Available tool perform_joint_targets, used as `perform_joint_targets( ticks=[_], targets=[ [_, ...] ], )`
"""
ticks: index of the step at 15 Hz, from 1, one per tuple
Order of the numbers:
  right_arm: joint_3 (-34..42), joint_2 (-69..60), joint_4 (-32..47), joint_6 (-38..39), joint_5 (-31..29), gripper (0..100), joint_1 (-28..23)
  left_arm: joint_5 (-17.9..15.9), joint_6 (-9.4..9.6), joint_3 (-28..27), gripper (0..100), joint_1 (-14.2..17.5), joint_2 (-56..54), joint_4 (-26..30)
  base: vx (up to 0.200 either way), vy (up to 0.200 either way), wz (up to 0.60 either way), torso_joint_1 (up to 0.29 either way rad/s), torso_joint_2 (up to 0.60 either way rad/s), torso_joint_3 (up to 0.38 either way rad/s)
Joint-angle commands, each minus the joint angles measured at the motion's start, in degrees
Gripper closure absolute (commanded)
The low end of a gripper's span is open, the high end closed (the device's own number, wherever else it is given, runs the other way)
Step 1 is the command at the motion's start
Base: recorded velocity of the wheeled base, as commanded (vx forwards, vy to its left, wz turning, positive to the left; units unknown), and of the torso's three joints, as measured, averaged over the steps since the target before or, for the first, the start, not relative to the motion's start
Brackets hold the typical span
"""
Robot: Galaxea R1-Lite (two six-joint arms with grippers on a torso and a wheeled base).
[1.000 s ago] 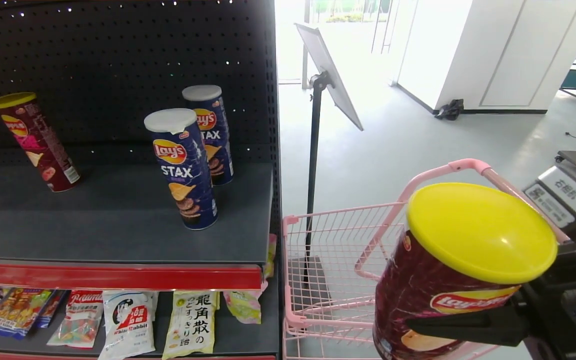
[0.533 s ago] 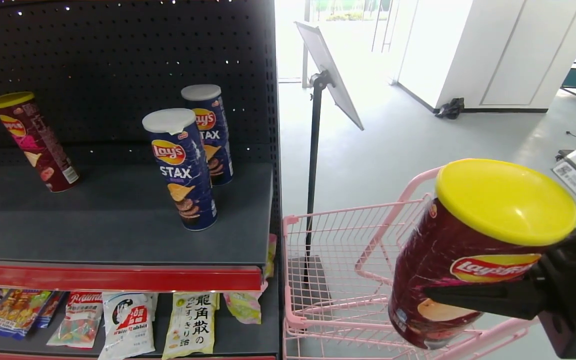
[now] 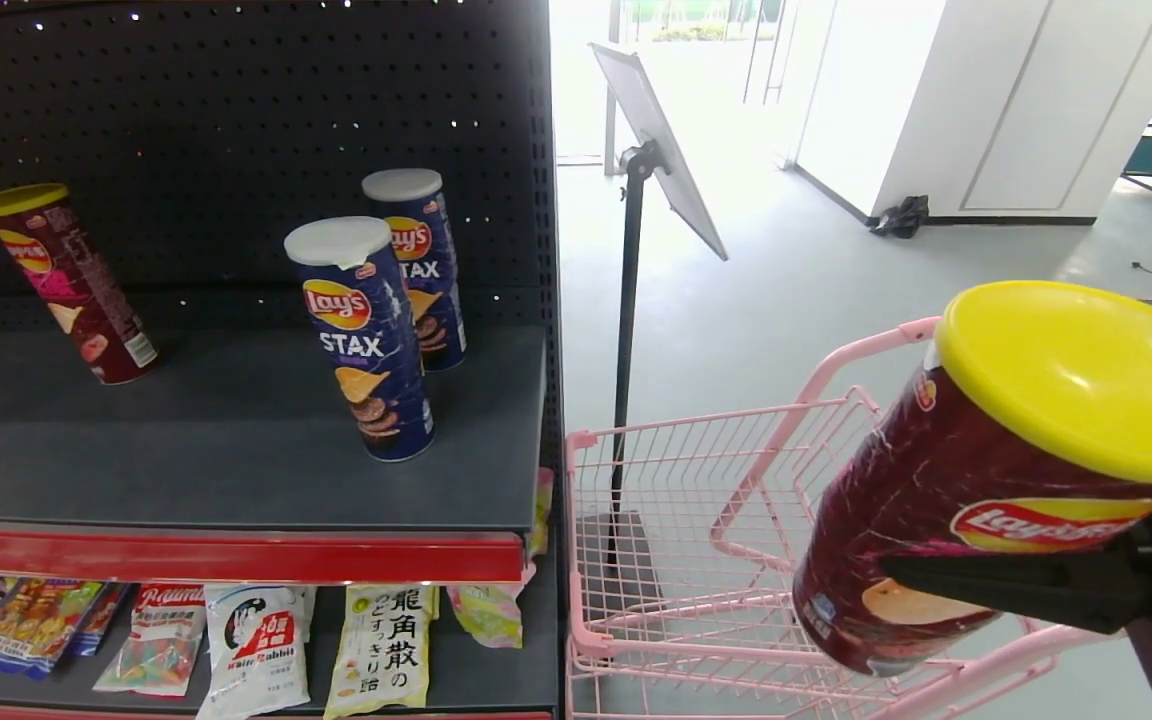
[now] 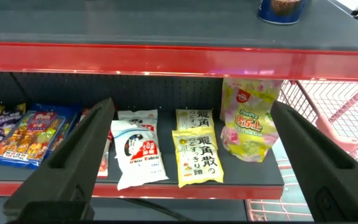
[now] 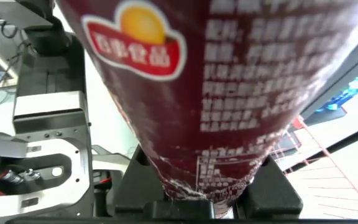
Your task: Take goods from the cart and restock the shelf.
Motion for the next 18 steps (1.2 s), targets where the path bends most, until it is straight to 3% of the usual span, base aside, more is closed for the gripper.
perform_joint_targets(
  ticks=[1,6,18],
  targets=[
    [-0.6,-0.7,0.0,0.0,-1.0,100,0.8,0.0,-0.02,0.0,0,0.0,0.0,0.0,0.000,0.000,0.00,0.000,0.00,0.000],
    [0.0,-2.8,0.0,0.2,-3.8,100,0.8,0.0,-0.02,0.0,0,0.1,0.0,0.0,0.000,0.000,0.00,0.000,0.00,0.000],
    [1.0,-2.7,-0.1,0.6,-3.1,100,1.6,0.0,-0.02,0.0,0,0.0,0.0,0.0,0.000,0.017,0.00,0.000,0.00,0.000]
  ],
)
